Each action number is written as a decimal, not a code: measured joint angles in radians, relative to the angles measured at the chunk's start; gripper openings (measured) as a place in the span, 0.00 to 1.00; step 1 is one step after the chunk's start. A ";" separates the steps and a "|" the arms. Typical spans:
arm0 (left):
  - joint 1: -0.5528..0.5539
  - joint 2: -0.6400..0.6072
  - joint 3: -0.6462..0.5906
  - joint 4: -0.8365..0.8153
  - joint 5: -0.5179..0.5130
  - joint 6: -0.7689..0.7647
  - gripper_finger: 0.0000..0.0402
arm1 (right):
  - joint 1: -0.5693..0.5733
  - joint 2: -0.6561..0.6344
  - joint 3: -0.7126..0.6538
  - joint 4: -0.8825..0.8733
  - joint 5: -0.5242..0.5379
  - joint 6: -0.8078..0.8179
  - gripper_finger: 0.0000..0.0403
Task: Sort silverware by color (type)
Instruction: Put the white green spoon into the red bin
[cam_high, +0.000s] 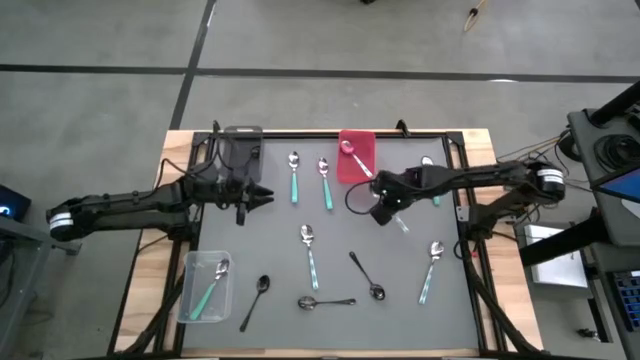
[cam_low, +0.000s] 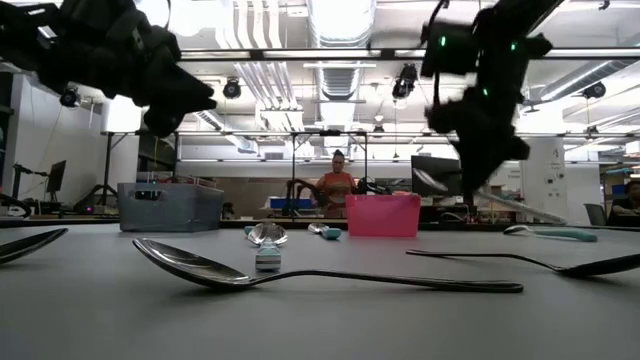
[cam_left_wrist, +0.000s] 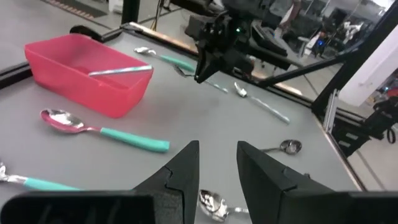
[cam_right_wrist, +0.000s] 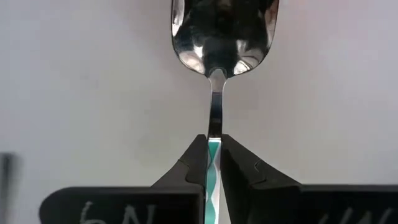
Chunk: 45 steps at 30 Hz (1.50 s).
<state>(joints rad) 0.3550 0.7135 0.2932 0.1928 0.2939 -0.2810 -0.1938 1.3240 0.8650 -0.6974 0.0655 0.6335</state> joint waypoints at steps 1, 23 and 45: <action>0.000 0.002 0.000 0.011 0.000 0.000 0.22 | 0.008 -0.015 0.000 0.035 -0.004 -0.006 0.03; 0.000 0.024 0.000 0.073 -0.156 -0.029 0.22 | -0.120 0.077 0.471 0.045 -0.013 -0.307 0.03; 0.000 0.024 0.007 0.077 -0.278 0.159 0.22 | -0.398 0.571 1.039 -0.732 -0.257 -0.304 0.03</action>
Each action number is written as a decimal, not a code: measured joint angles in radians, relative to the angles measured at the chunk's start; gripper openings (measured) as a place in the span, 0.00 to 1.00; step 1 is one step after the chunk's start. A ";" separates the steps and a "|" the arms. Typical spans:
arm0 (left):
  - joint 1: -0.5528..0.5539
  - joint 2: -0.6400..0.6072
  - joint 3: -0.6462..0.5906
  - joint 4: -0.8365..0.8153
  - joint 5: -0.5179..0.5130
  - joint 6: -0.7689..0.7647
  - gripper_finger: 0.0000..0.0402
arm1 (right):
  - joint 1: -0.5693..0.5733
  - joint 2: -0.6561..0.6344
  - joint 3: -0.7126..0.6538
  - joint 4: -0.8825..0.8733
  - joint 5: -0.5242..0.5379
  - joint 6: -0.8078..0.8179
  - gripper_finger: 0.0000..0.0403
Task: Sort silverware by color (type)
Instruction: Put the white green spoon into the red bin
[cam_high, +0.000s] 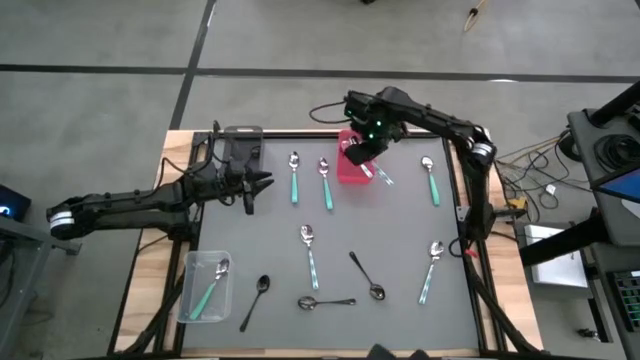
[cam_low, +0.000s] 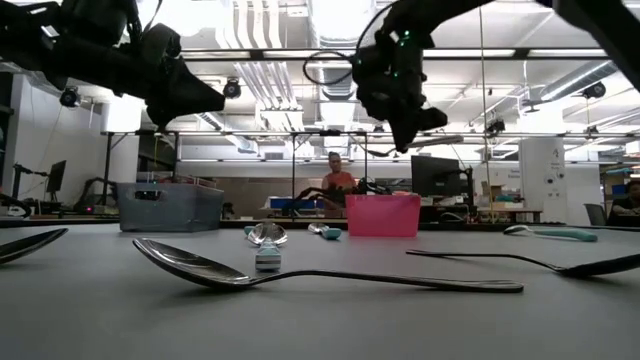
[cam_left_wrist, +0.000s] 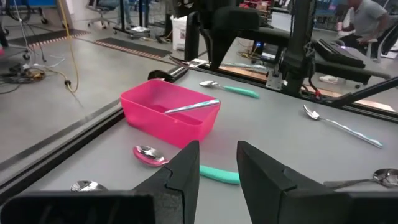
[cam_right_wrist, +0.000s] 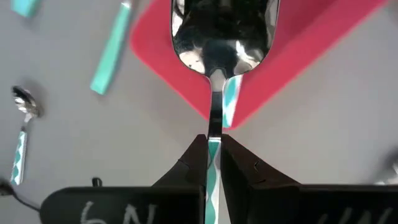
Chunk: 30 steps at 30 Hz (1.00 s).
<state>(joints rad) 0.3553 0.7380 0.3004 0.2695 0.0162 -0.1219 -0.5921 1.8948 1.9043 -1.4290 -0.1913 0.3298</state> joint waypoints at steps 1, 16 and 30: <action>0.000 0.000 0.000 0.000 0.000 0.000 0.22 | -0.010 0.017 0.021 -0.031 0.000 0.000 0.03; 0.000 0.000 0.000 -0.001 0.000 -0.016 0.22 | -0.096 0.244 0.238 -0.137 -0.054 0.023 0.03; 0.000 0.000 0.000 -0.001 -0.006 -0.037 0.22 | -0.115 0.360 0.365 -0.140 -0.070 -0.008 0.03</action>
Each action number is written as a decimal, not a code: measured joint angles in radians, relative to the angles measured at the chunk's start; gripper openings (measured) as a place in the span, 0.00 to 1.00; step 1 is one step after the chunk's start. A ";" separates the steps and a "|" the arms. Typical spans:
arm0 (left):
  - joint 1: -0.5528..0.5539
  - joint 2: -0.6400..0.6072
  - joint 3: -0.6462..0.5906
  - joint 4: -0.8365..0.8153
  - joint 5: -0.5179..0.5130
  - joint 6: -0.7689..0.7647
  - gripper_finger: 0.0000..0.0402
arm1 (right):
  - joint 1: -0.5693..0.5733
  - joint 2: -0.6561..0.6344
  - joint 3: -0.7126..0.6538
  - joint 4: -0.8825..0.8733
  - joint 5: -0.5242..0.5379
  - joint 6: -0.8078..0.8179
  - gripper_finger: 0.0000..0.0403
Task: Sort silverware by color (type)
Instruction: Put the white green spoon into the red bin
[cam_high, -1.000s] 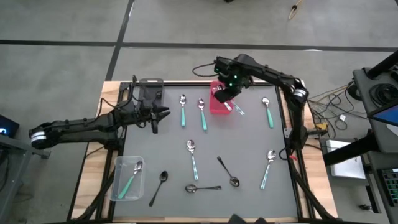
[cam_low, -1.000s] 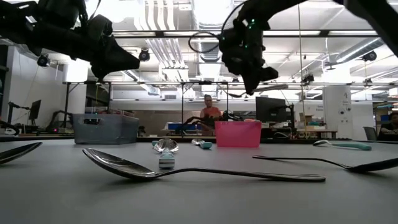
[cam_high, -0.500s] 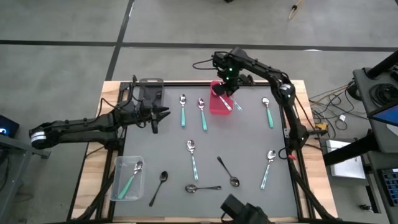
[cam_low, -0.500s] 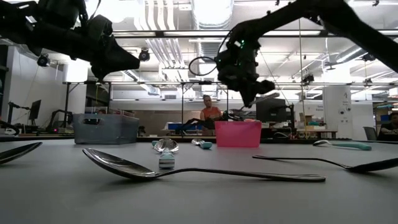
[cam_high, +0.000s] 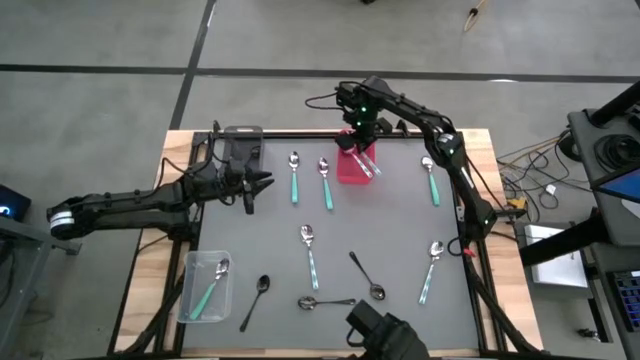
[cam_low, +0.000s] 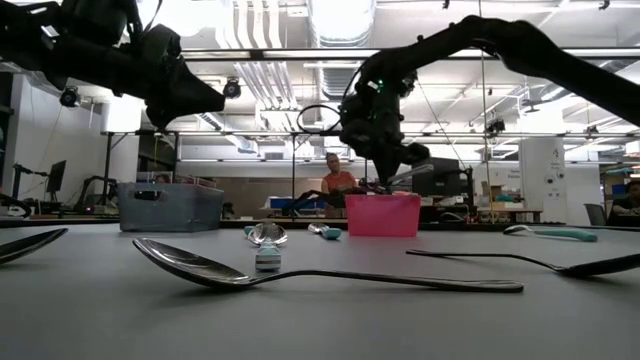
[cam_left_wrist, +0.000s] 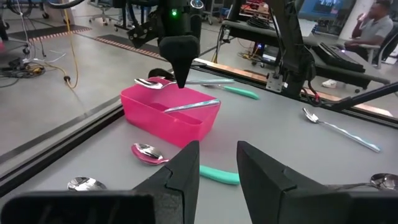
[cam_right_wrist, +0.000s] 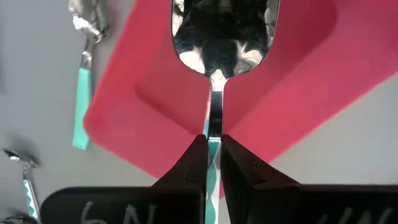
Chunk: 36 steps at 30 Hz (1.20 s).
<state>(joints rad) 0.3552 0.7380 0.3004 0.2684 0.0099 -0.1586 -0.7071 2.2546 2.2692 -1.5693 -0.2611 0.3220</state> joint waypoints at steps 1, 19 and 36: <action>0.000 0.000 0.000 0.000 0.000 -0.010 0.22 | -0.001 0.002 0.000 0.000 0.001 0.000 0.03; 0.000 0.000 0.000 0.003 -0.001 -0.025 0.22 | 0.002 0.007 0.000 0.035 0.000 0.018 0.03; 0.002 -0.001 0.114 -0.099 -0.002 0.102 0.22 | 0.029 0.007 0.000 0.058 0.027 0.094 0.03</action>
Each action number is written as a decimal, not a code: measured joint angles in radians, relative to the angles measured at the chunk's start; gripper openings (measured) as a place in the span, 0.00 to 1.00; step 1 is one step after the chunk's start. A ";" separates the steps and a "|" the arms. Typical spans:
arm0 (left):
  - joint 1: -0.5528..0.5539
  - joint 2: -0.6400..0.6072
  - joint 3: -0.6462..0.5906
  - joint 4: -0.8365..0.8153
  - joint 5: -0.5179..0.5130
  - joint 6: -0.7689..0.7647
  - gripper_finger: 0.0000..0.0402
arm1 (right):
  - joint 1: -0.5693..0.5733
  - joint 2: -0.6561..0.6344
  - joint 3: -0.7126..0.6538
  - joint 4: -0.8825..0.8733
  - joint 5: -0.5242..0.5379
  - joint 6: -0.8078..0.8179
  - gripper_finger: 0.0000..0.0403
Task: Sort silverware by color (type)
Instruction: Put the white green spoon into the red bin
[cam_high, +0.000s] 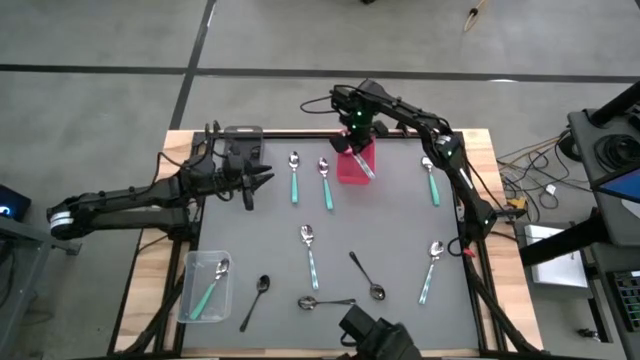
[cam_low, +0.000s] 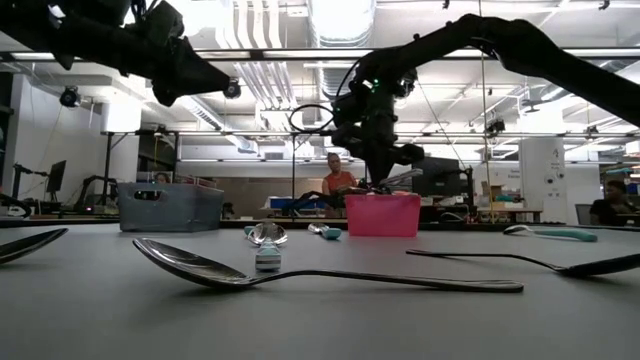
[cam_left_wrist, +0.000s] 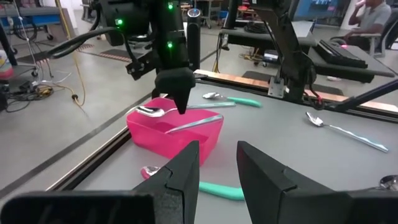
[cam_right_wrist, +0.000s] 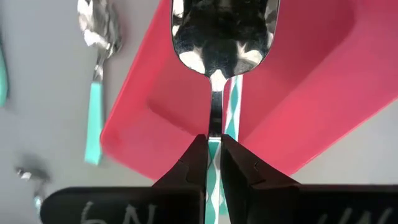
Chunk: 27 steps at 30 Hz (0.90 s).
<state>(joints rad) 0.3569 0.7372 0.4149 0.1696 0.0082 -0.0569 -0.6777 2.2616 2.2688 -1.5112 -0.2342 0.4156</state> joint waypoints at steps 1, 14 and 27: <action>0.000 0.001 0.000 0.000 0.000 -0.001 0.22 | 0.000 0.000 0.000 0.009 0.014 0.004 0.03; 0.000 0.001 0.000 -0.016 0.001 -0.060 0.22 | 0.003 0.000 0.000 0.004 0.062 -0.015 0.06; 0.000 0.001 -0.003 -0.015 0.008 -0.178 0.22 | 0.003 0.000 0.000 0.003 0.083 -0.049 0.07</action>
<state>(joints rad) 0.3569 0.7383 0.4116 0.1549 0.0166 -0.2350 -0.6743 2.2616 2.2684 -1.5082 -0.1516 0.3662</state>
